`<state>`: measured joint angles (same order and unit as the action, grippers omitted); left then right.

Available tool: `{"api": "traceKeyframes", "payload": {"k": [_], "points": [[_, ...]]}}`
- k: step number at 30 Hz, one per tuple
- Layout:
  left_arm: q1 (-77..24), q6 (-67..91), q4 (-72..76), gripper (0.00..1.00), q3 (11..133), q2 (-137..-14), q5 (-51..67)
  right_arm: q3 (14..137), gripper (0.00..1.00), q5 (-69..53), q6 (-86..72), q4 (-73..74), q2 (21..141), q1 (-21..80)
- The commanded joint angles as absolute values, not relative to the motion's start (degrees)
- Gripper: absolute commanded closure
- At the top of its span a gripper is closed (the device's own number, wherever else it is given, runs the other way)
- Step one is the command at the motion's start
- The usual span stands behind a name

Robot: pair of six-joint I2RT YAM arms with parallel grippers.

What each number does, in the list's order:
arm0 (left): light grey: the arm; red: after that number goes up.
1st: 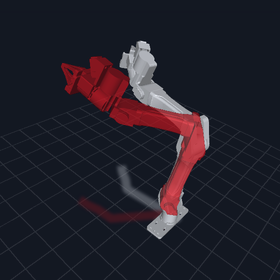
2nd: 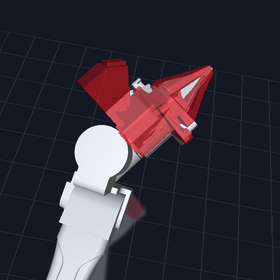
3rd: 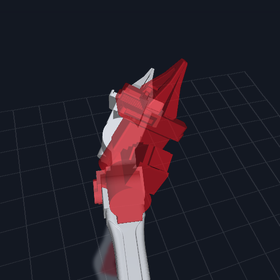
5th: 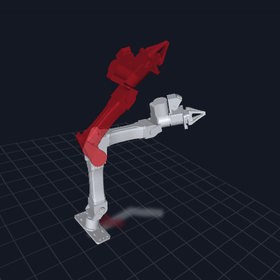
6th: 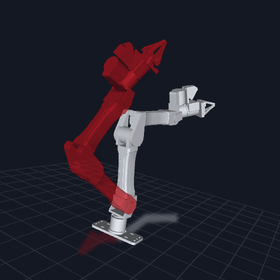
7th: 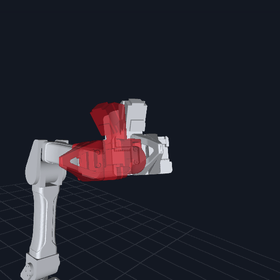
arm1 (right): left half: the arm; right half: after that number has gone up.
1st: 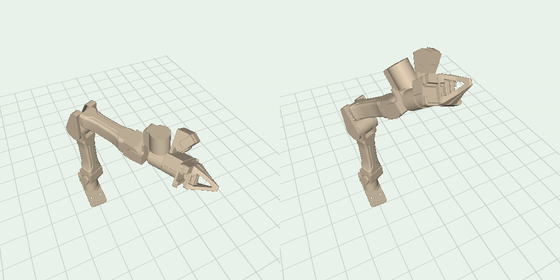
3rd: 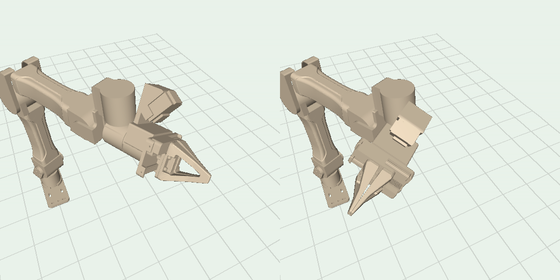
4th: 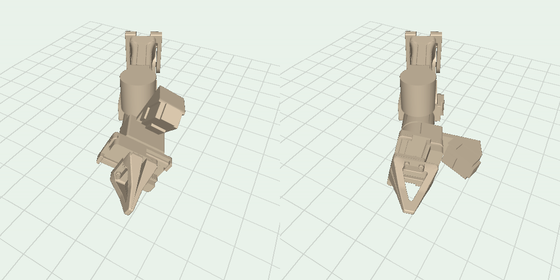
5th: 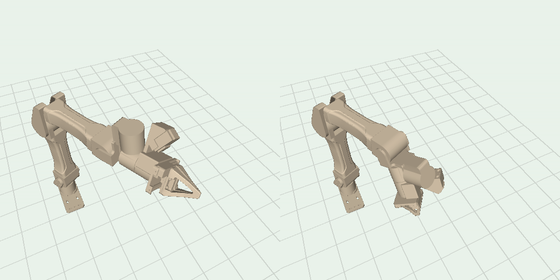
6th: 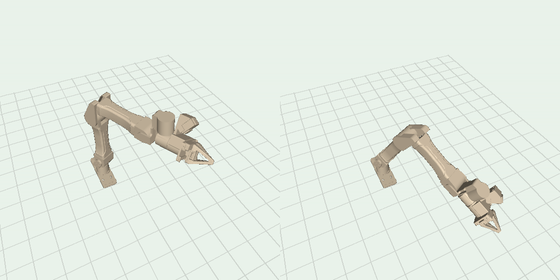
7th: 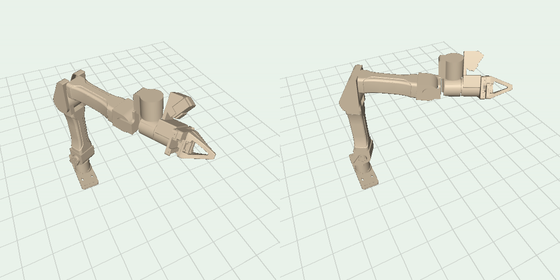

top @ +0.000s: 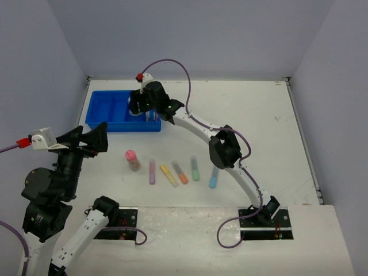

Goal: Sort the stationery into containers
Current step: Place the stationery in the storage box.

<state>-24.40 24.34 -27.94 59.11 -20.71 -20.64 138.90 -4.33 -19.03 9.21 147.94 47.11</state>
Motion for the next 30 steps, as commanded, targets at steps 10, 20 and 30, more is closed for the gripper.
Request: {"api": "traceKeyframes", "payload": {"k": [10,20,30], "points": [[-24.17,21.96,-27.87,0.0,61.96,-20.65,-17.49,142.12,0.9,-8.78,-25.59,5.28,148.1,47.54],[-24.17,20.58,-29.0,0.0,62.99,-19.14,-18.25,143.2,0.7,-8.7,-25.93,6.0,148.82,47.46],[-24.17,19.06,-29.44,0.0,63.27,-18.88,-18.56,143.34,0.33,-8.71,-25.93,6.14,148.8,47.47]]}}
